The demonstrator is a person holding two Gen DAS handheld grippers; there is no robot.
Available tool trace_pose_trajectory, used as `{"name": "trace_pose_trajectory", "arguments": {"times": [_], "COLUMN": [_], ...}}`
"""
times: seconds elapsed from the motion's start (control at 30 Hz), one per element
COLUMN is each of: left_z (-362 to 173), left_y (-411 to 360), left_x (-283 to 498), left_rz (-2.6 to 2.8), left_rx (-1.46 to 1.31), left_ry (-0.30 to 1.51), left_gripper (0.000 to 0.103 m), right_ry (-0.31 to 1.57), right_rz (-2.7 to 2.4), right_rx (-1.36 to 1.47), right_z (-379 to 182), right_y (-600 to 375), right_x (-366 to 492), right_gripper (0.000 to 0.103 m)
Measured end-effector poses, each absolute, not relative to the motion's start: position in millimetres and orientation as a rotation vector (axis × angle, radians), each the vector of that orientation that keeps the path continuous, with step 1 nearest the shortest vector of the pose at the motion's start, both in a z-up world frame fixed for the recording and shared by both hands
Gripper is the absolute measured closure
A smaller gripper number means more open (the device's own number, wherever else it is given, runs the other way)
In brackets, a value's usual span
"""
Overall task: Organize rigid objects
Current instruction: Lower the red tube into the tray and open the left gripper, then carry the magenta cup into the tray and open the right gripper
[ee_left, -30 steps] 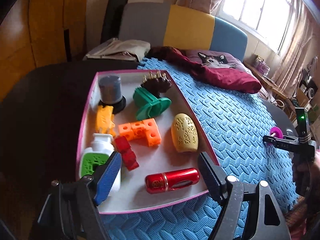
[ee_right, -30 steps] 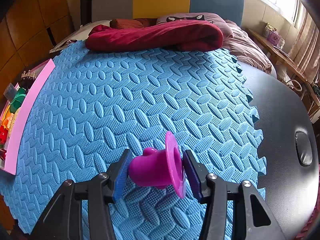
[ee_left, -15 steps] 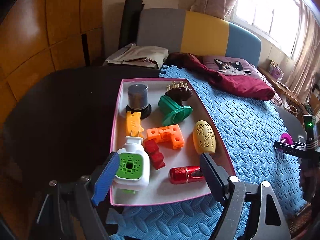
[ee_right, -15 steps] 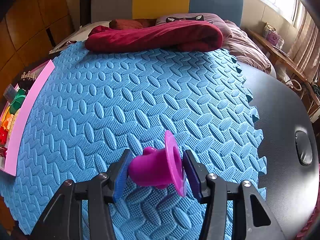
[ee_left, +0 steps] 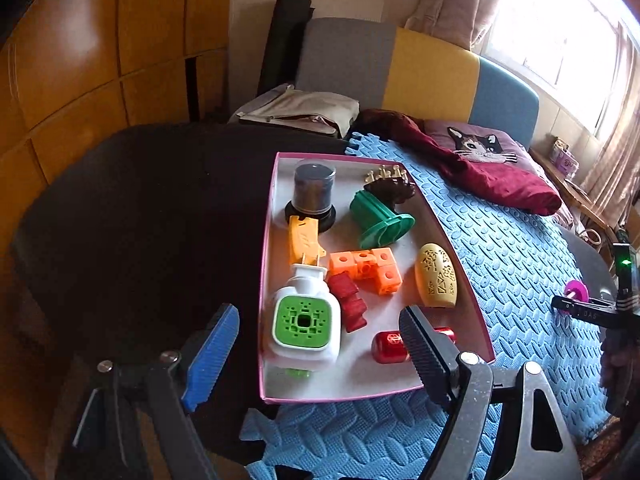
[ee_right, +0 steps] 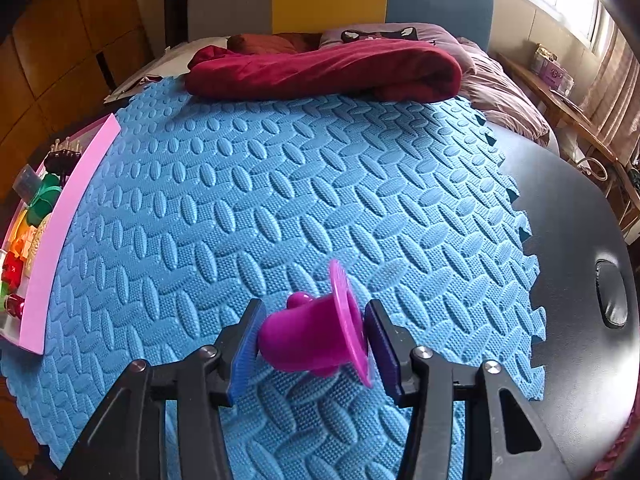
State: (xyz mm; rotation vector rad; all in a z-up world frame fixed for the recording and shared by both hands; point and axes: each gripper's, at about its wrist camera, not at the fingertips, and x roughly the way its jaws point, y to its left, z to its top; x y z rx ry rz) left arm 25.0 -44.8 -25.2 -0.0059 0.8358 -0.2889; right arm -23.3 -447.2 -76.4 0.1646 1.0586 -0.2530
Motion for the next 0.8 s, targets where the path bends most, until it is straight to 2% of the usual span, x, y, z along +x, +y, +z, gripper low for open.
{"name": "trace_pose_trajectory", "arguments": {"times": [0.13,0.63,0.8], "left_z": [-25,-34,-34], "left_y": [-32,3,6], "left_x": [26,30,30], "left_rz": [-0.265,-0.190,-0.189], "left_rx": [-0.028,-0.078,-0.083], "left_ry": [0.830,0.849,0.850], "left_gripper": [0.020,0.020,0.020], "right_ry": [1.018,0.835,0.835], "right_rz": [-0.188,0.202,0.328], "right_rx": [0.190,0.110,0.044], "right_z": [-64,-2,-5], "right_y": [-421,-276,-217], "right_x": [-14,20,33], "right_gripper": [0.056,0.056,0.056]}}
